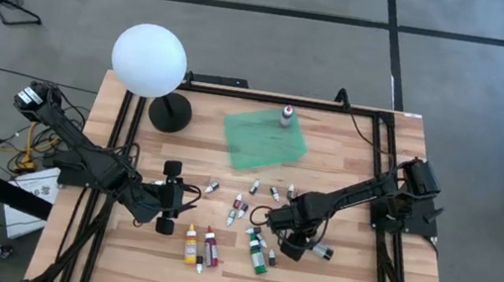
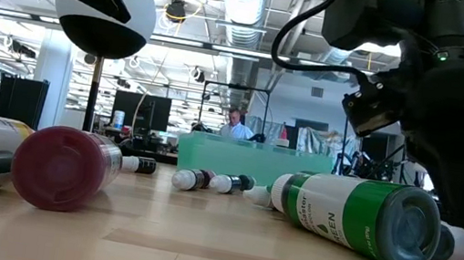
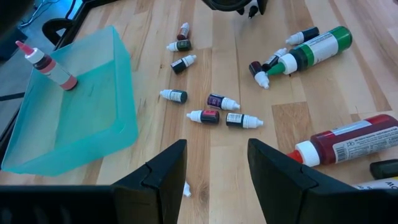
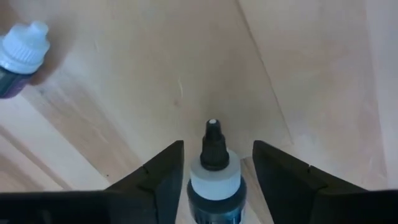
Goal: Pick & Place food coloring
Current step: Put the black food coloring bottle into the green bin
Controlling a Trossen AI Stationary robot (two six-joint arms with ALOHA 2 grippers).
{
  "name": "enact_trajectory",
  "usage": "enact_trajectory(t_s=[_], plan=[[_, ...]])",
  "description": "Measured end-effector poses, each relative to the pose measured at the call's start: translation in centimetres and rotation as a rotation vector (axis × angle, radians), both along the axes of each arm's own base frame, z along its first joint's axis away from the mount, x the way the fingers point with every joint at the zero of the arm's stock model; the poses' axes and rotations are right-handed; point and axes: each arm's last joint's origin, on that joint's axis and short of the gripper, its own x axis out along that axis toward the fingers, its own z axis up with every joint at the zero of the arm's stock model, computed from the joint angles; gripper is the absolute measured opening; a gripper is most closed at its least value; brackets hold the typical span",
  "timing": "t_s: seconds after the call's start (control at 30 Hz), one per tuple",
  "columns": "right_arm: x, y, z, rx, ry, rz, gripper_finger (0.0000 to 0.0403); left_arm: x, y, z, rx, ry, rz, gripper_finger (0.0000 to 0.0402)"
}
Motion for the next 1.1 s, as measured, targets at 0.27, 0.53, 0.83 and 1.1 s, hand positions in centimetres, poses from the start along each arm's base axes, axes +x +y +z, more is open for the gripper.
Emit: enact_trajectory(t_s=[0.27, 0.53, 0.83, 1.1], plan=[[-0.34, 0.47, 0.03, 0.026, 0.011, 0.072, 0.0219, 0.0, 0.0, 0.0, -0.001, 0.001, -0.001, 0.0165], [-0.4, 0.48, 0.03, 0.024, 0.015, 0.074, 0.0215, 0.02, -0.01, 0.02, -0.003, -0.002, -0.001, 0.0165], [-0.4, 0.48, 0.03, 0.023, 0.015, 0.077, 0.0204, 0.02, 0.01, 0.03, 0.002, -0.006, 0.006, 0.0165], [-0.39, 0.48, 0.03, 0.022, 0.013, 0.077, 0.0198, 0.04, 0.0, 0.06, 0.0, -0.009, 0.006, 0.0165]])
